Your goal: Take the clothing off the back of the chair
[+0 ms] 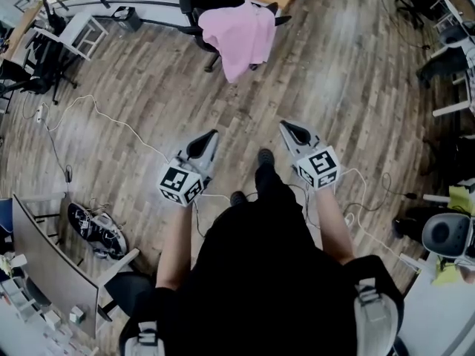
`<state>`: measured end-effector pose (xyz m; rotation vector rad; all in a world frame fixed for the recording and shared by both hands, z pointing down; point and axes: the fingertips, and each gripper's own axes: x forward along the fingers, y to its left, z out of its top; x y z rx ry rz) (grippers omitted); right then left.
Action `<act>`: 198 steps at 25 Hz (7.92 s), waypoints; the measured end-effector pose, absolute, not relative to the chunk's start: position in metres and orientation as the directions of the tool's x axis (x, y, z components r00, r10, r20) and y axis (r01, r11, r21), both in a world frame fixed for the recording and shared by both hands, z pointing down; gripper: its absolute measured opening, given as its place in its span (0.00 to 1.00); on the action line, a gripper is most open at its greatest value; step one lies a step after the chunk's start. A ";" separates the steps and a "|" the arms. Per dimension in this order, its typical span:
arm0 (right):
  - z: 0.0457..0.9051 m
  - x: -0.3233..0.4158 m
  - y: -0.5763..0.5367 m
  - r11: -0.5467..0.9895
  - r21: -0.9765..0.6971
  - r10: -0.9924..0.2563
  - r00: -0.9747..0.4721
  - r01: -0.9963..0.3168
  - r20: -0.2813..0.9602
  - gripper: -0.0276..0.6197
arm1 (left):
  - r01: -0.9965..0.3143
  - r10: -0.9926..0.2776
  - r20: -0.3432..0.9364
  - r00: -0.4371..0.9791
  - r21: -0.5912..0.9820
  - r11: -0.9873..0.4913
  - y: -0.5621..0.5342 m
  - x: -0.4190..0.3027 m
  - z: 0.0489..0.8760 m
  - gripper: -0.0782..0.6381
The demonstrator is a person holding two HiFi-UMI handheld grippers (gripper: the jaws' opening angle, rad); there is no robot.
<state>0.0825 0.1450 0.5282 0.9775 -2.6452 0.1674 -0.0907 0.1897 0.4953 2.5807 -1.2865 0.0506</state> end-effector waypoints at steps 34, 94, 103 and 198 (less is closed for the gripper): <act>0.537 0.098 -0.067 0.864 -0.030 -0.473 -0.832 -0.502 0.291 0.04 | -0.907 -0.880 0.235 0.412 0.203 -0.370 0.034 -0.067 0.502 0.12; 0.545 0.061 -0.228 0.754 0.032 -0.613 -0.686 -0.656 0.391 0.04 | -0.857 -0.852 0.172 0.494 0.262 -0.444 -0.148 -0.158 0.514 0.12; 0.549 0.055 -0.251 0.685 0.075 -0.695 -0.618 -0.725 0.368 0.04 | -0.810 -0.804 0.163 0.572 0.265 -0.522 -0.184 -0.178 0.517 0.12; 0.565 -0.025 -0.229 0.751 -0.202 -0.544 -0.762 -0.629 0.352 0.25 | -0.654 -0.599 0.265 0.756 0.354 -0.669 -0.198 -0.114 0.558 0.54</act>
